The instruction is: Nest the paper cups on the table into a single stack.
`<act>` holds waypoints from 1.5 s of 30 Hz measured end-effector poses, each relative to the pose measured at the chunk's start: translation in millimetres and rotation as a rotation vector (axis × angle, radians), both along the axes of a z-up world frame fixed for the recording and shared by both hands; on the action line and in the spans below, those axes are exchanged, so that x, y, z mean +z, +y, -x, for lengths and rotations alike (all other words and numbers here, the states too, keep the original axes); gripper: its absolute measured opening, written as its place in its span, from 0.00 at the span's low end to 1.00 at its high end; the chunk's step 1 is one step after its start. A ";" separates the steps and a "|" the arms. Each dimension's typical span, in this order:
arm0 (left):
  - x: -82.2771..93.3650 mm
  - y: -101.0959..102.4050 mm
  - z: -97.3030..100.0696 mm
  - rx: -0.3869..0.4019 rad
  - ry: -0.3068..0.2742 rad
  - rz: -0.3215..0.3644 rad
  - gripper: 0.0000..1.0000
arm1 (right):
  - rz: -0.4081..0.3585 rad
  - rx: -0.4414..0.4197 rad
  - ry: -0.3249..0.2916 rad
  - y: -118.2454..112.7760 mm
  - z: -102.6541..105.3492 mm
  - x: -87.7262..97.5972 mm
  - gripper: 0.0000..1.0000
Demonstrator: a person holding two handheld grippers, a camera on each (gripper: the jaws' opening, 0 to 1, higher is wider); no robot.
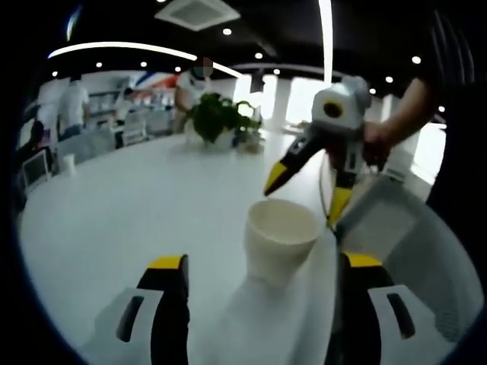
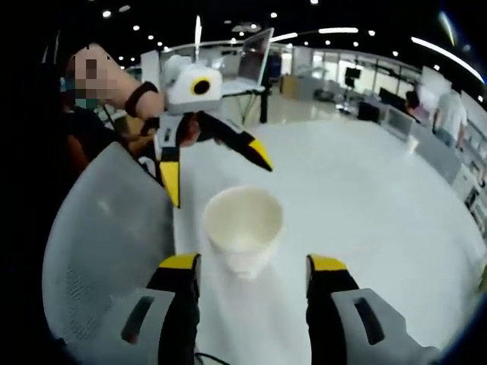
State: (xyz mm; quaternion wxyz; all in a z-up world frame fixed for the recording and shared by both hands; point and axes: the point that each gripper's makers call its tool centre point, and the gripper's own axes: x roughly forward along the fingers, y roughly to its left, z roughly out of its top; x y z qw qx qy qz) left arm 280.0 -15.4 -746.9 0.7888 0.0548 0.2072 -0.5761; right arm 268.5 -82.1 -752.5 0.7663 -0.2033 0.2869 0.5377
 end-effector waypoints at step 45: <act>-21.3 -33.6 5.5 -0.155 0.009 -0.075 0.48 | 0.052 0.145 0.001 21.9 -2.9 -23.3 0.41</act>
